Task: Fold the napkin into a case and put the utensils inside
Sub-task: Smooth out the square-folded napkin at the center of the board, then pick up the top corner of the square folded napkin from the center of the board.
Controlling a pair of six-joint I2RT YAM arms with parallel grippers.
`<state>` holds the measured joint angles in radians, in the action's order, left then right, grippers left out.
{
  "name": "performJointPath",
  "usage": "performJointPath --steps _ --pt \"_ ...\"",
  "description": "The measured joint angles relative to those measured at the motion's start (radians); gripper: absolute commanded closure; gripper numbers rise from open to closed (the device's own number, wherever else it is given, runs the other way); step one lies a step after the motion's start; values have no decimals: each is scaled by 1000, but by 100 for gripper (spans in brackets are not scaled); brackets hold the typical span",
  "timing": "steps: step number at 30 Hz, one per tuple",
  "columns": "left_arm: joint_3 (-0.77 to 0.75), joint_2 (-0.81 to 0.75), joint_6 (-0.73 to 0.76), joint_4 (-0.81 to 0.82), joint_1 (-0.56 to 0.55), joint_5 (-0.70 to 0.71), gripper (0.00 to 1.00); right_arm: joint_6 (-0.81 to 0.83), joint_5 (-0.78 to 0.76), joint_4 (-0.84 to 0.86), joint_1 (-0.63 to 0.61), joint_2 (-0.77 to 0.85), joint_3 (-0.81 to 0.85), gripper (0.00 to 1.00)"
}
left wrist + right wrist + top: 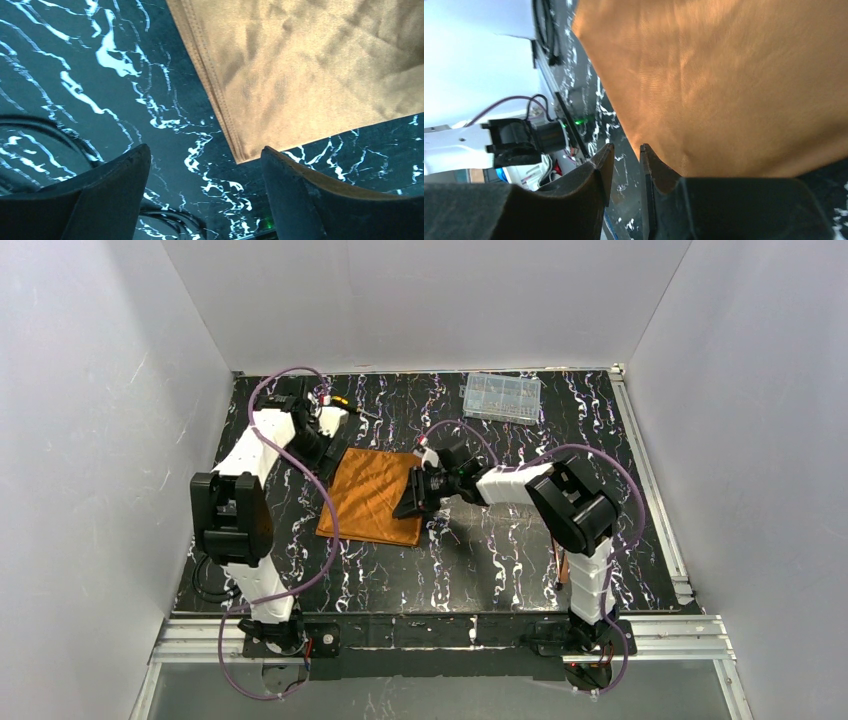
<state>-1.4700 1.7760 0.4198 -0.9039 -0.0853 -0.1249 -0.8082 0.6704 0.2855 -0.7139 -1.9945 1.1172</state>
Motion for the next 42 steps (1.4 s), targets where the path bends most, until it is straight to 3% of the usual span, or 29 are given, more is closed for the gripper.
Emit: performJointPath --steps 4,8,16,24,36,42 --pt "24 19 -32 7 10 -52 33 47 -66 -96 -41 -2 1 46" --pt "71 26 -45 2 35 -116 37 107 -162 -211 -53 69 -13 41" --pt "160 98 -37 18 48 -164 60 100 -295 -286 -47 346 -161 41" --pt "211 121 -14 39 47 -177 62 -21 -317 -252 -61 321 -301 38" --pt "232 110 -3 63 47 -174 64 -230 -366 11 -115 258 -357 43" --pt "233 109 0 65 47 -174 64 -279 -409 45 -136 241 -356 55"
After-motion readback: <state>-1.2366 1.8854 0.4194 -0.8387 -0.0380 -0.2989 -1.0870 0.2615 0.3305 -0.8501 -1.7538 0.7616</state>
